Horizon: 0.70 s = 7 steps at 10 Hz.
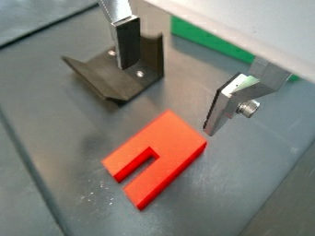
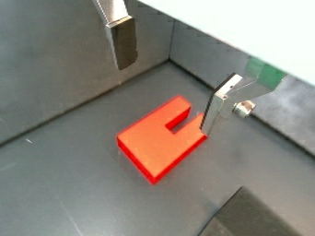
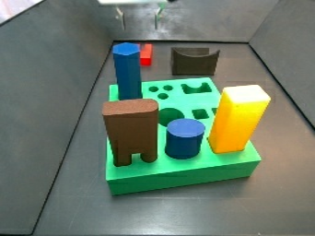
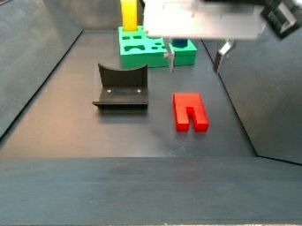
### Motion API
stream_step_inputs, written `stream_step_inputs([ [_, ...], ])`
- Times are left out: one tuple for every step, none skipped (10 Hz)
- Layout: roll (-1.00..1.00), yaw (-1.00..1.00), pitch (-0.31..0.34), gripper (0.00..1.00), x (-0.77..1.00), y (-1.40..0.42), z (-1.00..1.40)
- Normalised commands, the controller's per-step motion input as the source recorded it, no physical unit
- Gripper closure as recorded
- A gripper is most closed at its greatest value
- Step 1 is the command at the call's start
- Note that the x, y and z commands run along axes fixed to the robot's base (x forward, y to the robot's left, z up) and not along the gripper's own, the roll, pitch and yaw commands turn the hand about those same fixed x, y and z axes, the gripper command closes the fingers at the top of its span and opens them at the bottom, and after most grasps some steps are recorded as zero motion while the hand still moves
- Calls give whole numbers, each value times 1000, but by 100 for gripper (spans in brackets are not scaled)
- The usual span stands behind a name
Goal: Pick up the double-square object. Move up. Rotate the double-square object. Place the double-square object on the fixture. Regrasp the double-square object. Move to above the board. Insert the double-square object.
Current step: Rotate the double-square object.
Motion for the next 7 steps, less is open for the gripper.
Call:
stream_step_inputs([
  [1, 1000, 0, 0, 2, -9, -209],
  [1, 1000, -1, 0, 24, -7, -258],
  [1, 1000, -4, 0, 52, 2, -165],
  [1, 1000, -4, 0, 45, 1, -113],
  [1, 1000, -6, 0, 31, -2, -57],
  [1, 1000, -7, 0, 33, 0, -45],
  [1, 1000, -7, 0, 37, 0, -35],
])
